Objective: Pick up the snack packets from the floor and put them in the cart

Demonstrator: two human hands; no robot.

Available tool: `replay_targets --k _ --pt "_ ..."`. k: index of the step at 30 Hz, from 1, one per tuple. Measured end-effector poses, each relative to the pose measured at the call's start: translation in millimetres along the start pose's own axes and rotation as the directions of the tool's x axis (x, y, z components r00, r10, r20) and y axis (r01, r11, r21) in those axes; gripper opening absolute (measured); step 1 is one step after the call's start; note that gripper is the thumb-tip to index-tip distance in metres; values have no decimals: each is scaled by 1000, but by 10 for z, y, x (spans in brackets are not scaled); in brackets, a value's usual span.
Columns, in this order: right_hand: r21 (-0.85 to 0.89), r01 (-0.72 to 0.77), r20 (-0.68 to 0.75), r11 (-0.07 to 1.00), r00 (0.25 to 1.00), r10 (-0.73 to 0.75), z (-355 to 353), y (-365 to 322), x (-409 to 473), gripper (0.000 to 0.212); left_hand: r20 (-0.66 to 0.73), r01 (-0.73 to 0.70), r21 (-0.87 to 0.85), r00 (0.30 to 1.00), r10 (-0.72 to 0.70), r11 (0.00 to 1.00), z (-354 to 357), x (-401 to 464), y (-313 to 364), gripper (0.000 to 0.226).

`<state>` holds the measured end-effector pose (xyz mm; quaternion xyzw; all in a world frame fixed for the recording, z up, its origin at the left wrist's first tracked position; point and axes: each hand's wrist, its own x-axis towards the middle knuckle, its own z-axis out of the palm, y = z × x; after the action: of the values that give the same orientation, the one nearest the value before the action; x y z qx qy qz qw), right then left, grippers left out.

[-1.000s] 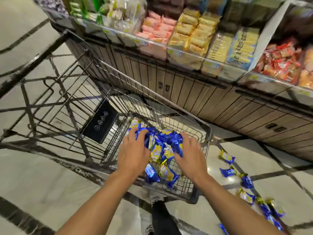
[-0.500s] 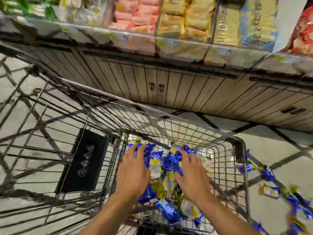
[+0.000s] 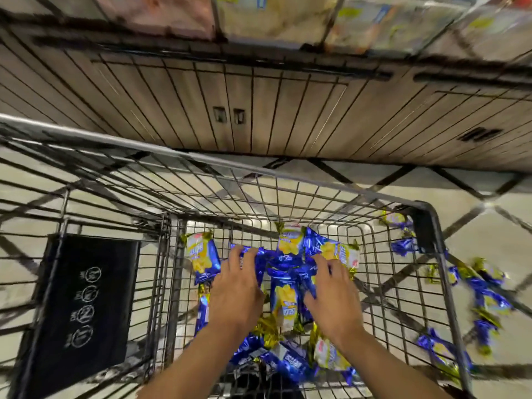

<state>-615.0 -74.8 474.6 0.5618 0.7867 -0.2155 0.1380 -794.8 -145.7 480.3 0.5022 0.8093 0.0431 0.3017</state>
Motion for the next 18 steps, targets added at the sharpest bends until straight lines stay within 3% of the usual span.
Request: replay_targets --k 6,18 --pt "17 -76 5 997 997 76 156 159 -4 73 63 46 -18 997 -45 999 305 64 110 77" --pt "-48 23 0 999 1000 -23 189 110 86 78 19 44 6 999 -44 999 454 200 29 77"
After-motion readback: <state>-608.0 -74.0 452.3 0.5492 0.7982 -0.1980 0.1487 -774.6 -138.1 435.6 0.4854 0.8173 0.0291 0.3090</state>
